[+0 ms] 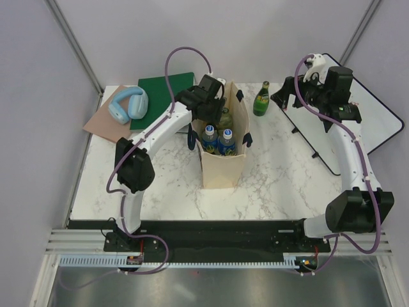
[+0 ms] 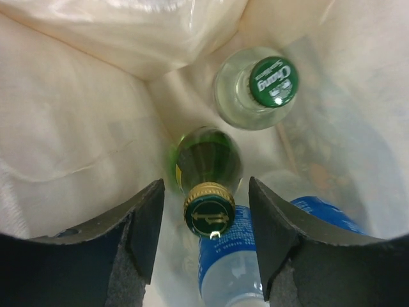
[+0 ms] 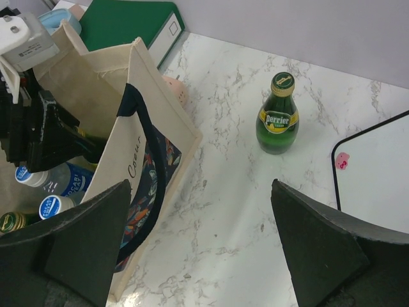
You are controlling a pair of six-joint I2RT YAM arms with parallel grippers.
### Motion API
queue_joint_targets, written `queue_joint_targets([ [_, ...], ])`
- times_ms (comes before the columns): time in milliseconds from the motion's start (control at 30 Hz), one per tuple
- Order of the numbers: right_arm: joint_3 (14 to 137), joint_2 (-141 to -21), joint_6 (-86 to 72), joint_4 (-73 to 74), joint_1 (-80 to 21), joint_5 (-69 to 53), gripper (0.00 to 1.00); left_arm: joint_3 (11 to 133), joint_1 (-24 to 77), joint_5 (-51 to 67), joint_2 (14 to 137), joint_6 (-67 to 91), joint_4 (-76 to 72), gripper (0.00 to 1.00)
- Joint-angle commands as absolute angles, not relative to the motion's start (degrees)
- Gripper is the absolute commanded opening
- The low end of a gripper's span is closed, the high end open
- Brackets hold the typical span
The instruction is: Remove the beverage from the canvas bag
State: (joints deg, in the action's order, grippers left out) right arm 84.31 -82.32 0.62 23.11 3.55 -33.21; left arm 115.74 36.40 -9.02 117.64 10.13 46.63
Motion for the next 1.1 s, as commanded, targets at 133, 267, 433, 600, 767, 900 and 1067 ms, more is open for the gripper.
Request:
queue_joint_targets([
  [133,83.5,-80.1,0.0,21.4,3.9,-34.5,0.98,118.6,36.6,-11.6,119.9,7.7,48.3,0.57],
  [267,83.0,-79.8,0.0,20.9,4.0,-34.7,0.98,118.9,36.7,-11.9,120.0,7.6,48.2,0.54],
  [433,82.4,-79.7,-1.3,20.7,4.0,-35.0,0.98,120.0,36.9,-12.9,120.0,6.9,48.1,0.47],
  [600,82.0,-79.5,-1.5,20.6,4.1,-35.2,0.98,120.8,37.1,-12.8,119.4,6.2,48.3,0.16],
  [767,81.8,-79.5,-1.5,20.6,4.1,-35.2,0.98,121.8,37.4,-13.8,117.2,5.2,48.2,0.02],
  [900,81.8,-79.8,-1.4,20.6,4.2,-35.5,0.98,124.3,37.5,-15.3,114.7,3.7,48.1,0.02],
  [1067,81.8,-80.0,-1.5,20.5,4.2,-35.9,0.98,126.8,37.4,-15.6,112.9,0.9,48.2,0.02],
])
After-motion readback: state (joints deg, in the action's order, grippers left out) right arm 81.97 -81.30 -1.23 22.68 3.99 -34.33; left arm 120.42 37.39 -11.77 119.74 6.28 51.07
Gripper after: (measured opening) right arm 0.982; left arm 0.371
